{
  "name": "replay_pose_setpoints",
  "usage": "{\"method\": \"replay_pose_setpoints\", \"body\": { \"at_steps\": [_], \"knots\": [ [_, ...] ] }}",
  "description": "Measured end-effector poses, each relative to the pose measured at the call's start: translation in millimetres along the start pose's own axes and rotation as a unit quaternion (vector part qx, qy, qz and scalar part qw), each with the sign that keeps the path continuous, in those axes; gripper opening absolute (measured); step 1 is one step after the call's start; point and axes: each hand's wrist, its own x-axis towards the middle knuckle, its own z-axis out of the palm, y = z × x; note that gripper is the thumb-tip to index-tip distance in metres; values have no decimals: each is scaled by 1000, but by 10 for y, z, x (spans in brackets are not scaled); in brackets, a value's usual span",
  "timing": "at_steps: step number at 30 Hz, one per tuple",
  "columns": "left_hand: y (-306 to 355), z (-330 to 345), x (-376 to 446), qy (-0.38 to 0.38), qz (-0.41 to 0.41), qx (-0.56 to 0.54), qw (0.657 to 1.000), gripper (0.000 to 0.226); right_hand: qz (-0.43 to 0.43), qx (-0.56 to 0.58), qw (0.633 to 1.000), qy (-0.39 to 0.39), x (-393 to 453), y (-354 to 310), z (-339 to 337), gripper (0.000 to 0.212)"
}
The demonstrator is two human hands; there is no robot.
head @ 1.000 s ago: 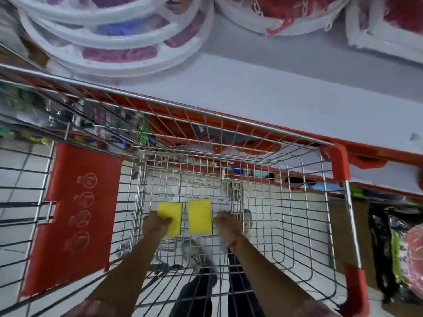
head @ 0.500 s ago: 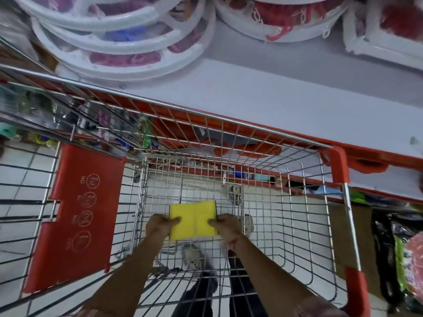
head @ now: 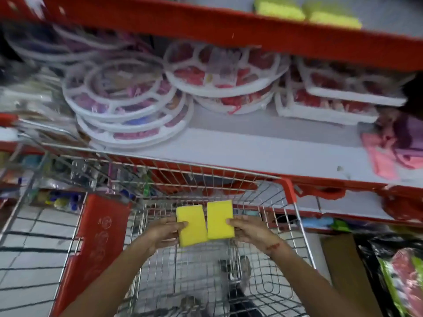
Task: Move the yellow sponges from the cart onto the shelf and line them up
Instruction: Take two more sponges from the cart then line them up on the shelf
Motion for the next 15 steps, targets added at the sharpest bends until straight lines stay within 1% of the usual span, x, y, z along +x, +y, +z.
{"method": "replay_pose_setpoints", "body": {
  "at_steps": [2,4,6,9,13,15],
  "knots": [
    [217,82,-165,-27,21,-10,999,39,-13,21,1000,-4,-113,-171,-128,42],
    [503,204,-400,-51,52,-8,997,29,-44,29,999,4,-317,-422,-265,43],
    [720,277,-530,-47,80,-2,996,31,-66,33,997,6,-453,-612,-370,45],
    [1089,401,-768,-55,131,11,990,37,-117,33,993,0,-715,-946,-531,37],
    [1549,593,-1057,-78,172,18,982,32,-168,18,986,9,-1033,-1365,-754,40],
    [1766,690,-1167,-84,192,32,977,33,-193,8,981,14,-1209,-1570,-879,34]
  ]
}}
